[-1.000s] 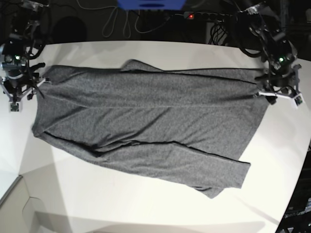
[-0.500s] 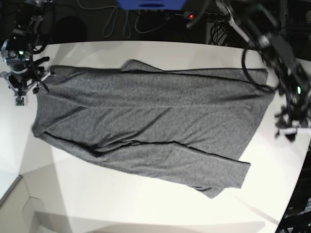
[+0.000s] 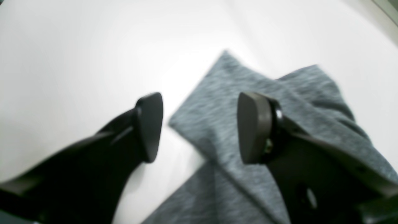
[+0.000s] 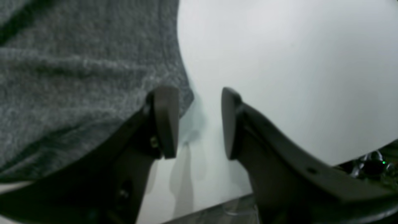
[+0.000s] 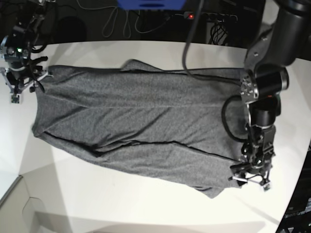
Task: Layout the t-shirt on the table in an organized manner, then fold the t-shirt properly
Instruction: 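Release with the left gripper and reach it to the shirt's hem corner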
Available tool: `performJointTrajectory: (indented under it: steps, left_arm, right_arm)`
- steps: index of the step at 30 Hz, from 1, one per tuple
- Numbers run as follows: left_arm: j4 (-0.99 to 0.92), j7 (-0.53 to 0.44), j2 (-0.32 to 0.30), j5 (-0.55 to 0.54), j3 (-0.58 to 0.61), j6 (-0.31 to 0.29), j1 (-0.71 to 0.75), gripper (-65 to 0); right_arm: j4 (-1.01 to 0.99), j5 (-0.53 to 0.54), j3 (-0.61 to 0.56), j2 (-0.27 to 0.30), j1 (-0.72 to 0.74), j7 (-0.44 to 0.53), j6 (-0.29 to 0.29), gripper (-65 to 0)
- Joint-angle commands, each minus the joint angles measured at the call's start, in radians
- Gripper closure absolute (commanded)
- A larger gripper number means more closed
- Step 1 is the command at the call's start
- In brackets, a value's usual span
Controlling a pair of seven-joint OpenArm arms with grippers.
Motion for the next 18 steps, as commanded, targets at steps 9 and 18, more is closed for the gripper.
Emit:
performJointTrajectory:
  steps: [9, 18]
  left_arm:
    - [0.006, -0.035, -0.02, -0.002, -0.081, 0.005, 0.011, -36.7]
    - [0.0, -0.101, -0.012, -0.002, -0.076, 0.003, 0.034, -36.9]
  right_arm:
    - [0.032, 0.0, 0.009, 0.03, 0.008, 0.015, -0.003, -23.4]
    - [0.032, 0.0, 0.007, 0.041, 0.0, 0.015, -0.003, -23.4]
